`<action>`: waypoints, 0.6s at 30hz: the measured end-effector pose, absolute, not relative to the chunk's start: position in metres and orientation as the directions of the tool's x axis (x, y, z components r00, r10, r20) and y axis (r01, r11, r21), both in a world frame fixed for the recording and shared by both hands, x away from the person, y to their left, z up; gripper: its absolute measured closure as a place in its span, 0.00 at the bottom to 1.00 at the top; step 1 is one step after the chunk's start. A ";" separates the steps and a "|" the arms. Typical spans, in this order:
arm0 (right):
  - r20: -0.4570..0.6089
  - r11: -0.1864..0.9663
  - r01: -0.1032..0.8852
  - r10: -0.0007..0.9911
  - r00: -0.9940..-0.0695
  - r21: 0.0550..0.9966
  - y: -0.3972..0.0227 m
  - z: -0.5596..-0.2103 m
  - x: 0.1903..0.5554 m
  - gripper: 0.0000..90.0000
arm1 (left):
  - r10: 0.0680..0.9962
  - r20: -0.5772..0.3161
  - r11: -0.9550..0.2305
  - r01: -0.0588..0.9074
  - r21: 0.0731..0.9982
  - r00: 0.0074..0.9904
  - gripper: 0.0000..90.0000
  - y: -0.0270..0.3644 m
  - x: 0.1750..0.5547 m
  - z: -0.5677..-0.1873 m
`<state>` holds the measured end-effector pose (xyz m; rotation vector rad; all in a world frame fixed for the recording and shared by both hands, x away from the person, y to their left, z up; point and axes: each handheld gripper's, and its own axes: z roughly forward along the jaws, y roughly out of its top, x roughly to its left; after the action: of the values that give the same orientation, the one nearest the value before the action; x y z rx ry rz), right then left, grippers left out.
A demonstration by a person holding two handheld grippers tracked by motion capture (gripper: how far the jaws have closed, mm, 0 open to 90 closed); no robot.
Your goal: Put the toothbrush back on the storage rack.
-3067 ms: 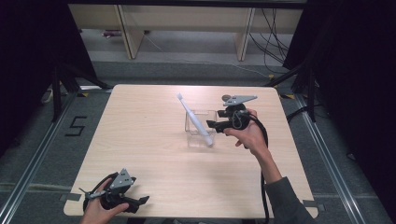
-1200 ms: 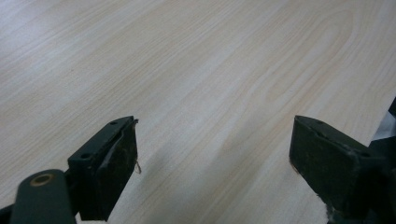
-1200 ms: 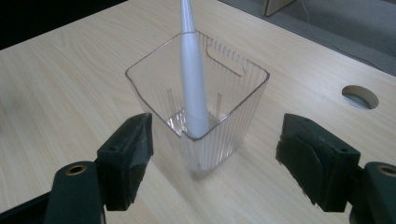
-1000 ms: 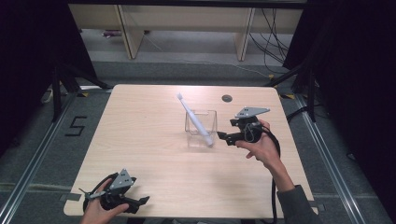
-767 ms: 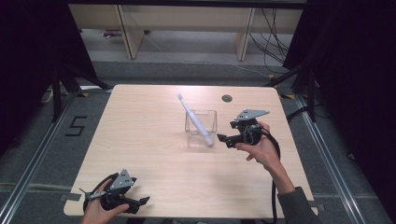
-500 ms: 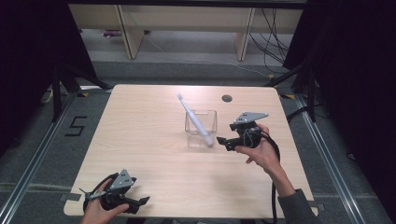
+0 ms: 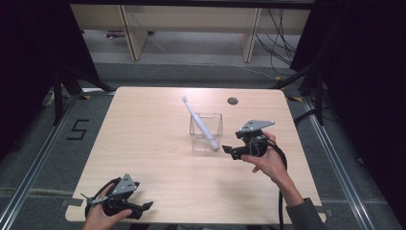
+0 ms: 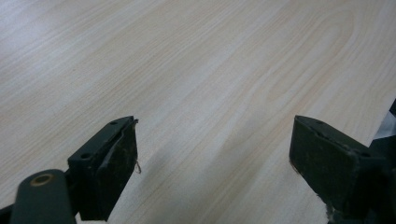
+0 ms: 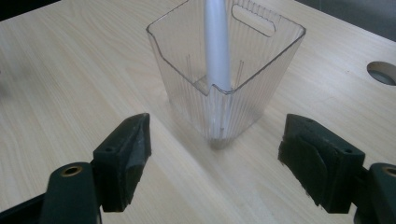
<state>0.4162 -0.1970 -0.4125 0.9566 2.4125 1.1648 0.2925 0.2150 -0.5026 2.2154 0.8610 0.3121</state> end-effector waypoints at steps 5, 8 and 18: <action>0.014 0.461 0.435 0.673 -0.739 0.773 -0.198 -0.417 0.416 0.27 | 0.664 -0.034 -0.513 0.488 0.706 0.747 0.17 0.215 0.291 -0.502; 0.031 0.455 0.453 0.678 -0.734 0.767 -0.198 -0.420 0.413 0.27 | 0.666 -0.034 -0.511 0.488 0.708 0.746 0.17 0.215 0.291 -0.502; 0.044 0.453 0.463 0.677 -0.735 0.762 -0.197 -0.427 0.407 0.26 | 0.665 -0.038 -0.508 0.489 0.709 0.746 0.17 0.216 0.291 -0.502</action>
<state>0.4072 -0.1972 -0.4270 0.9809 2.4398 1.1553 0.2911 0.2159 -0.5019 2.2115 0.8632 0.3100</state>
